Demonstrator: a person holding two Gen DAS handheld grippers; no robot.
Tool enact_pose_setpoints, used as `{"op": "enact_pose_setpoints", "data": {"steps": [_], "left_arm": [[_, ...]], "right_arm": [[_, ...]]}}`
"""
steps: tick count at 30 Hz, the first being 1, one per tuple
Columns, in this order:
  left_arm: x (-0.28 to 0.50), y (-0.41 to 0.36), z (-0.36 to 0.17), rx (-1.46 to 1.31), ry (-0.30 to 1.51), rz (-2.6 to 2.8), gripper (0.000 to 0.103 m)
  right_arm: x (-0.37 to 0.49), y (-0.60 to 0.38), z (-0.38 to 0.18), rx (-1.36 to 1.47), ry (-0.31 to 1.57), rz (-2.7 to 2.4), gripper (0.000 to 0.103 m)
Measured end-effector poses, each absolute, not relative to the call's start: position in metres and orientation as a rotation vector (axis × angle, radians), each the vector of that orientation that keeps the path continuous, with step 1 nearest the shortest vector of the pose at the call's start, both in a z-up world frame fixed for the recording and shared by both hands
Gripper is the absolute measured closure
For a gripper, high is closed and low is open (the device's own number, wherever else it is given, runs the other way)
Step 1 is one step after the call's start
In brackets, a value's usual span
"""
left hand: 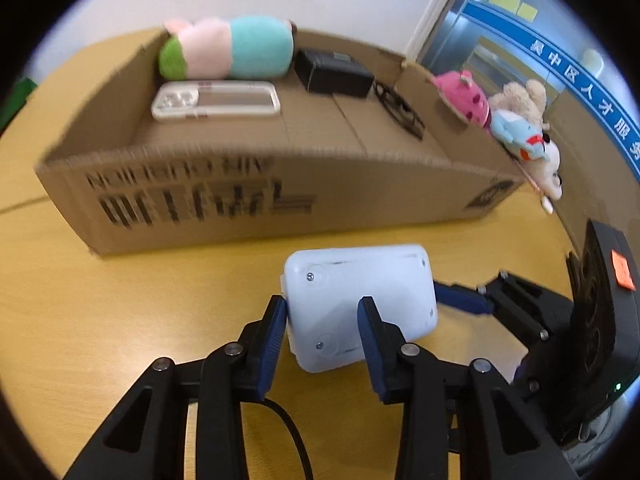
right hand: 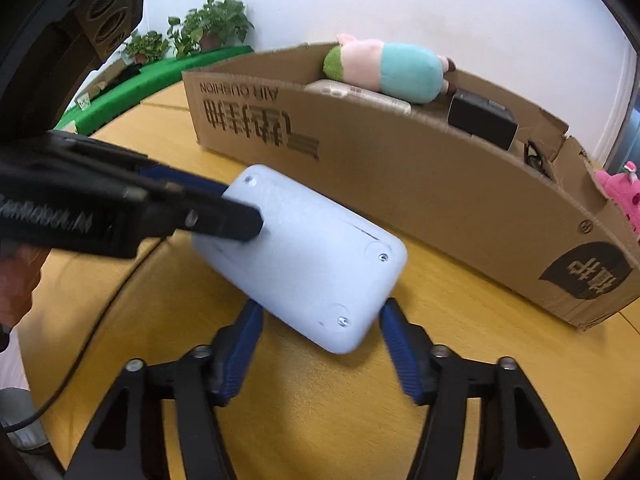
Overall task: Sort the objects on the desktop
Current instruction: 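Carry the power bank into the cardboard box and open the left gripper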
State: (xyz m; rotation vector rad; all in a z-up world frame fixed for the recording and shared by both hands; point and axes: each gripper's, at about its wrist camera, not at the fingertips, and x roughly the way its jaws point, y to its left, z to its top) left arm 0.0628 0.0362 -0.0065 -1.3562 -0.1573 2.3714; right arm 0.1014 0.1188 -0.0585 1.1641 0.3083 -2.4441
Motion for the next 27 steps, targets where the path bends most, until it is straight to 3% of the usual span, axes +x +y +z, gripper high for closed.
{"op": "enact_pose_setpoints", "data": {"steps": [14, 27], "left_arm": [[0.037, 0.052, 0.091, -1.046, -0.062, 2.466, 0.067], [-0.089, 0.071, 0.123, -1.080, 0.000, 2.479, 0.067]], "right_arm": [[0.076, 0.137, 0.037, 0.939, 0.309, -2.615, 0.047], [-0.050, 0.164, 0.077, 1.006, 0.400, -2.540, 0.047]]}}
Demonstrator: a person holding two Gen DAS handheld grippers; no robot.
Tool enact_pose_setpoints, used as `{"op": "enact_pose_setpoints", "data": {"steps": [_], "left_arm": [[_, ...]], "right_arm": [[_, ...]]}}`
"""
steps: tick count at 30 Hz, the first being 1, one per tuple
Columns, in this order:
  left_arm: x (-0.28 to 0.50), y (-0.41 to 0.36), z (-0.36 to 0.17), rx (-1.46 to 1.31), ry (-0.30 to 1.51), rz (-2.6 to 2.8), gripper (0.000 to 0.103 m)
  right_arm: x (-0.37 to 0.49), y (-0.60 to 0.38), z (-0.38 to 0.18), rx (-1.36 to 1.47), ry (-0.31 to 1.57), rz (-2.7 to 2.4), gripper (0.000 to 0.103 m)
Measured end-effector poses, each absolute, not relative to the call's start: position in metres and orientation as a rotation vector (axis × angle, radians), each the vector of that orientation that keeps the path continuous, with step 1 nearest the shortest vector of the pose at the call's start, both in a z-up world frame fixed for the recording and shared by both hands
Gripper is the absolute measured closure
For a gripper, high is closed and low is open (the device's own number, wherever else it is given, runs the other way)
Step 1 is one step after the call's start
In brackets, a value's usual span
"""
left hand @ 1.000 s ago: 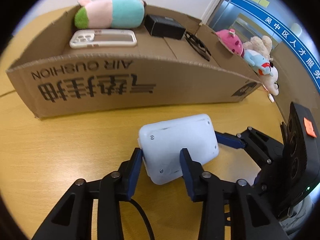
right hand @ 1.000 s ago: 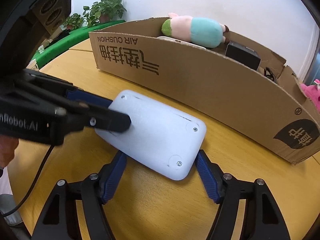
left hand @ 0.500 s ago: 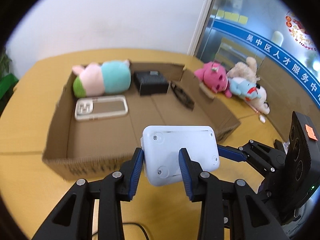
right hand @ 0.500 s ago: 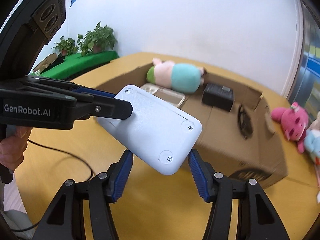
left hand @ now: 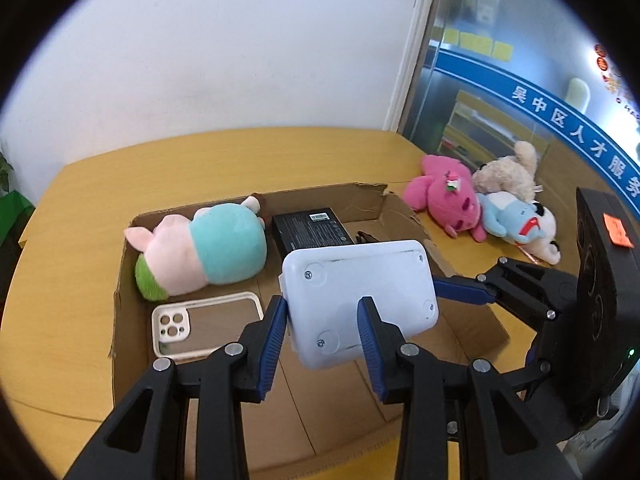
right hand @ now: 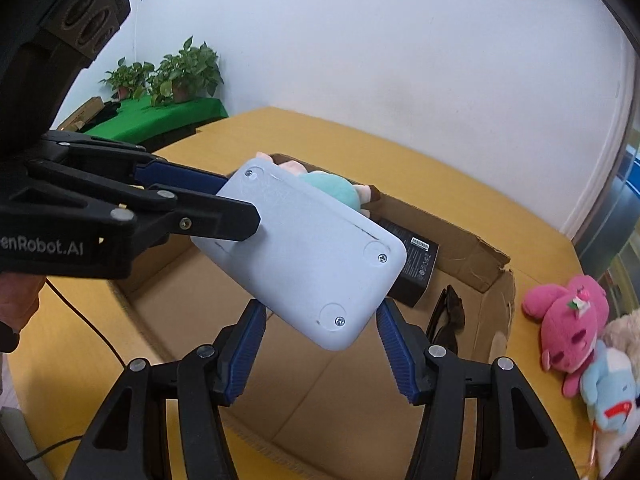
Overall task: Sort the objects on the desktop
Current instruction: 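Carry the power bank into the cardboard box and open the left gripper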
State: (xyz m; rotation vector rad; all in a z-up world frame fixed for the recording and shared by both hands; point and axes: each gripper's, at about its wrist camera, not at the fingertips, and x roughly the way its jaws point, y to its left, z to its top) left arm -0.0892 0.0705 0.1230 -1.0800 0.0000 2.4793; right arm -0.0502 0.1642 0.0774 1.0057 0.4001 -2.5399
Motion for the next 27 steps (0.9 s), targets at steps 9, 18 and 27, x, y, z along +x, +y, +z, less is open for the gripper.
{"op": "enact_pose_setpoints", "data": {"steps": [9, 18, 27], "left_arm": [[-0.169, 0.080, 0.074, -1.313, -0.025, 2.391, 0.068], [-0.206, 0.087, 0.010, -1.557, -0.085, 2.263, 0.071], [-0.215, 0.092, -0.020, -1.664, -0.121, 2.186, 0.074]], "right_arm": [[-0.147, 0.184, 0.033, 1.264, 0.364, -2.360, 0.047], [-0.190, 0.197, -0.036, 1.535, 0.237, -2.176, 0.047], [-0.196, 0.203, -0.057, 1.623, 0.229, -2.156, 0.046]]}}
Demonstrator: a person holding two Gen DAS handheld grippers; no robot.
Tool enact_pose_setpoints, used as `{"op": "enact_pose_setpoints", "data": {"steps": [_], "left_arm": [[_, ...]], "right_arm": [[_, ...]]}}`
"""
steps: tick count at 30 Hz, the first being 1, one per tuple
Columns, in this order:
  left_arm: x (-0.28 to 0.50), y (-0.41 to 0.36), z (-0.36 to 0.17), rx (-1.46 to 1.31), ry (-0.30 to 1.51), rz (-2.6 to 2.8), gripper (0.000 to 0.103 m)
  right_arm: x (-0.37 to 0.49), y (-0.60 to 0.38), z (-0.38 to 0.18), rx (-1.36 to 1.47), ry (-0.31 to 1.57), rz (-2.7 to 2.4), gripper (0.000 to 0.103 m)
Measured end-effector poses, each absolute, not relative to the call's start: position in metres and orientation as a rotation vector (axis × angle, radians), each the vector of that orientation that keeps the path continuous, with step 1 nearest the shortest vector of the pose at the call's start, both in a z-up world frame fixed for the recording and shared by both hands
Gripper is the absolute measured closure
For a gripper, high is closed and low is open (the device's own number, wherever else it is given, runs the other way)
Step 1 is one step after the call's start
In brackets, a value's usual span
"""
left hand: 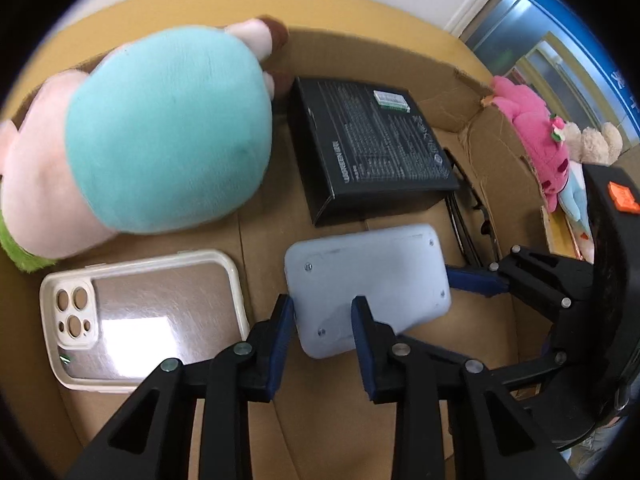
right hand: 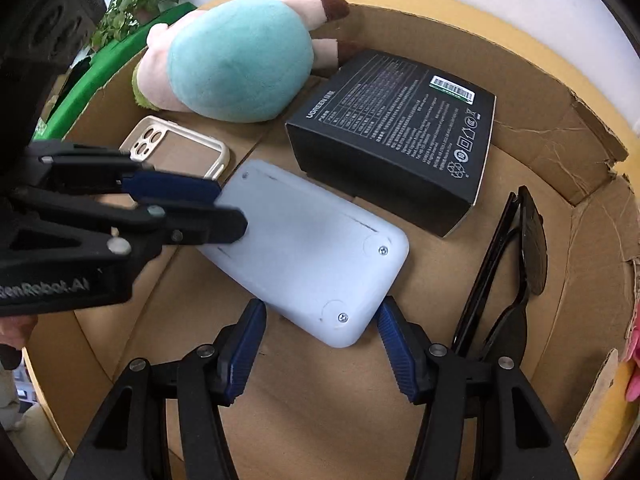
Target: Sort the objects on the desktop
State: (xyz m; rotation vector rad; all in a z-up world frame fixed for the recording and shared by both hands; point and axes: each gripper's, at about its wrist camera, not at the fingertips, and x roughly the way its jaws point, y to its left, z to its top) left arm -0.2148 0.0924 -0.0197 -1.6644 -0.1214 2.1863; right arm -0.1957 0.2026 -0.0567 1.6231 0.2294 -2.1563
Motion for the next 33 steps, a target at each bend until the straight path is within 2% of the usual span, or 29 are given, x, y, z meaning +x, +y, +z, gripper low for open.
{"op": "enact_pose_setpoints", "data": {"steps": [5, 7, 9, 12, 13, 14, 15, 16, 17, 18, 21, 26, 29, 33], "left_arm": [[-0.203, 0.088, -0.004, -1.641, -0.048, 2.236, 0.074], [-0.190, 0.080, 0.018, -1.555, -0.017, 2.314, 0.074], [-0.167, 0.063, 0.045, -1.454, 0.005, 2.389, 0.074], [-0.124, 0.031, 0.089, -1.280, 0.044, 2.536, 0.070], [-0.103, 0.018, 0.106, -1.193, 0.066, 2.611, 0.064], [-0.085, 0.006, 0.120, -1.109, 0.082, 2.673, 0.053], [-0.067, -0.004, 0.130, -1.039, 0.098, 2.729, 0.045], [-0.052, -0.010, 0.139, -0.969, 0.116, 2.791, 0.028], [-0.033, -0.016, 0.145, -0.896, 0.130, 2.867, 0.019], [-0.015, -0.024, 0.148, -0.834, 0.132, 2.943, 0.019], [0.012, -0.033, 0.130, -0.827, 0.096, 2.995, 0.019], [0.018, -0.026, 0.072, -0.827, -0.046, 2.986, 0.019], [0.019, -0.013, 0.045, -0.784, -0.046, 3.002, 0.019], [0.011, 0.000, 0.014, -0.794, 0.010, 3.026, 0.019]], "right_arm": [[-0.186, 0.207, -0.039, 1.610, 0.219, -2.236, 0.045], [-0.173, 0.212, -0.020, 1.566, 0.190, -2.297, 0.033], [-0.155, 0.218, 0.001, 1.486, 0.182, -2.380, 0.026], [-0.113, 0.227, 0.042, 1.292, 0.163, -2.517, 0.022], [-0.090, 0.229, 0.058, 1.206, 0.140, -2.579, 0.021], [-0.076, 0.234, 0.070, 1.140, 0.120, -2.618, 0.015], [-0.058, 0.236, 0.081, 1.063, 0.093, -2.656, 0.005], [-0.040, 0.238, 0.090, 0.988, 0.059, -2.688, 0.000], [-0.021, 0.238, 0.096, 0.910, 0.012, -2.702, 0.000], [-0.008, 0.235, 0.098, 0.862, -0.026, -2.690, 0.000], [0.024, 0.231, 0.091, 0.751, -0.109, -2.682, 0.000], [0.030, 0.208, 0.043, 0.803, -0.036, -2.833, 0.000], [0.024, 0.207, 0.019, 0.818, 0.029, -2.955, 0.000], [0.021, 0.214, 0.001, 0.824, 0.025, -2.986, 0.000]]}}
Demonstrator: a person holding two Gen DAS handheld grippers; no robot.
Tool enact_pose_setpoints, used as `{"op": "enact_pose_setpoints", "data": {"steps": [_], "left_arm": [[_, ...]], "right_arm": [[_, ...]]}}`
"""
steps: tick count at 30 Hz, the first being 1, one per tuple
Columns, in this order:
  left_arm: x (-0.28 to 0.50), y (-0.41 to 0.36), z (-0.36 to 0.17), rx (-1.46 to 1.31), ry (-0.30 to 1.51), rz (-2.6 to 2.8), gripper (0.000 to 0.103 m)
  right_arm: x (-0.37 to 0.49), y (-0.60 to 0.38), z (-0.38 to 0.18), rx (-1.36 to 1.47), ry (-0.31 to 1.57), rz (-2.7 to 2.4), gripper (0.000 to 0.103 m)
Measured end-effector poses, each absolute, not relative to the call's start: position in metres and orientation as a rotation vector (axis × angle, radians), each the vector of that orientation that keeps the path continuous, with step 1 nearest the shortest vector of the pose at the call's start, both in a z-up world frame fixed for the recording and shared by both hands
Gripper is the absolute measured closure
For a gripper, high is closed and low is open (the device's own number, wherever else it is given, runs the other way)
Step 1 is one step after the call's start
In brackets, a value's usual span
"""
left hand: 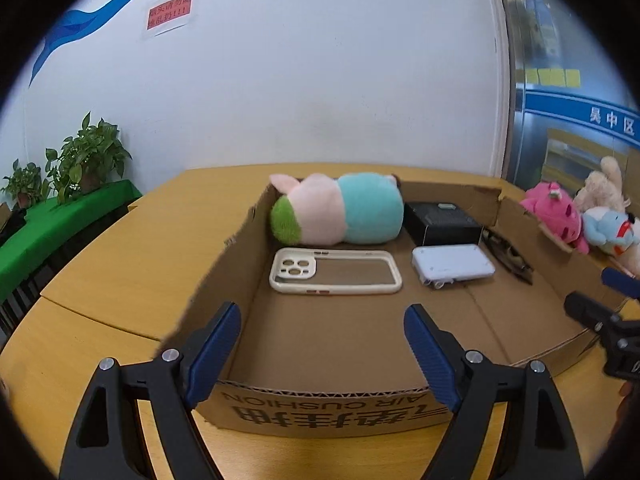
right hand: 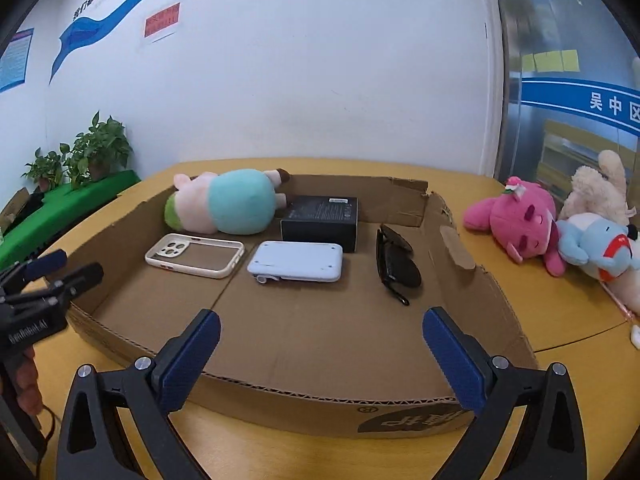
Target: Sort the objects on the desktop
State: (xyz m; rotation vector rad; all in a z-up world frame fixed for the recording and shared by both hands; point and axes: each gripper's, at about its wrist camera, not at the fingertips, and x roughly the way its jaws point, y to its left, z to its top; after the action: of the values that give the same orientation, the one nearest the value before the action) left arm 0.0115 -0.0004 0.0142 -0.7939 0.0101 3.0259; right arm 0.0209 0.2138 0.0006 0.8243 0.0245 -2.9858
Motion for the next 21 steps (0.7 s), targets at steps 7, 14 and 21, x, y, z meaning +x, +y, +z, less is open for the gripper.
{"op": "enact_pose_setpoints", "data": {"steps": [7, 14, 21], "left_arm": [[0.016, 0.002, 0.008, -0.694, 0.066, 3.082, 0.019], [0.013, 0.001, 0.006, -0.700, 0.066, 3.069, 0.015], [0.012, 0.001, 0.005, -0.707, 0.072, 3.049, 0.007]], "right_arm": [[0.018, 0.221, -0.020, 0.754, -0.008, -3.022, 0.000], [0.018, 0.222, -0.021, 0.730, -0.014, -3.028, 0.000], [0.018, 0.222, -0.020, 0.732, -0.014, -3.028, 0.000]]}}
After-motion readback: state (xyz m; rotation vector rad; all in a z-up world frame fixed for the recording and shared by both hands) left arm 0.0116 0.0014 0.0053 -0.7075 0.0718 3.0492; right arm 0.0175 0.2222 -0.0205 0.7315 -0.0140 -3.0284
